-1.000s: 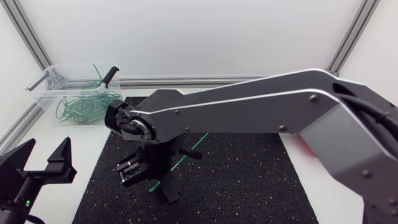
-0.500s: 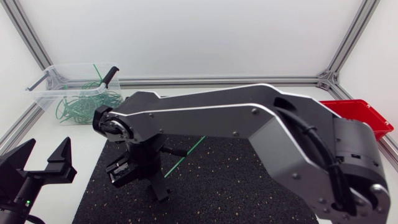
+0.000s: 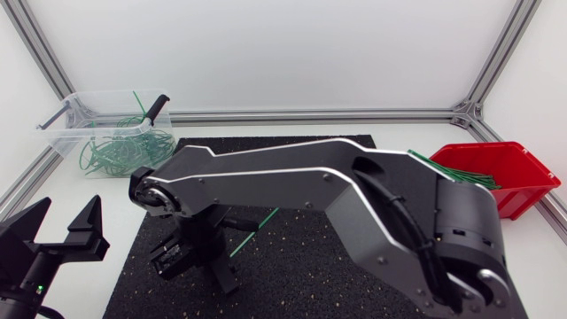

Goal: Take a green cable tie from the red box, thread the tail through the head to close it, then place it in the transparent bin on the left.

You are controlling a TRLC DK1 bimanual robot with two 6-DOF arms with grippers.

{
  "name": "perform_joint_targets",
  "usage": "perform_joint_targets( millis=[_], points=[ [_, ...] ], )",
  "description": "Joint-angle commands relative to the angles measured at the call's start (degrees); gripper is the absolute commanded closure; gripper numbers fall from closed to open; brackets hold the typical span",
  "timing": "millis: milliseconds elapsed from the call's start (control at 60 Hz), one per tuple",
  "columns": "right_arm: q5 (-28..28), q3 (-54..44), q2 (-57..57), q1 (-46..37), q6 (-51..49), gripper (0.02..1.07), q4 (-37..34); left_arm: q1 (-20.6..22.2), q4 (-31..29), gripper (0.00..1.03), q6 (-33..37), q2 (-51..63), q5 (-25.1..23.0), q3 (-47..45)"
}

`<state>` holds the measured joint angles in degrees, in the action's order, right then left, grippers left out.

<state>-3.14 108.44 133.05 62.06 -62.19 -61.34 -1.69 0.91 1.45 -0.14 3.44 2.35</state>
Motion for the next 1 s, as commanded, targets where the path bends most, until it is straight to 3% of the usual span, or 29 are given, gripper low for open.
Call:
perform_joint_targets(
  millis=[0, 500, 983],
  points=[
    [-0.12, 1.51, 2.03, 0.43, -1.70, 0.75, -0.80, 0.46, -1.08, 0.04, -0.75, -0.39, 0.16, -2.26],
    [2.87, 1.86, 2.91, -0.28, -1.61, 0.89, -1.94, 0.64, -1.08, 0.04, -0.84, -0.39, 0.16, -2.26],
    [-0.64, 1.86, -9.83, -3.70, -0.65, 1.00, -7.56, 2.22, -0.91, 0.04, -0.84, -0.56, 0.07, -2.26]
  ],
)
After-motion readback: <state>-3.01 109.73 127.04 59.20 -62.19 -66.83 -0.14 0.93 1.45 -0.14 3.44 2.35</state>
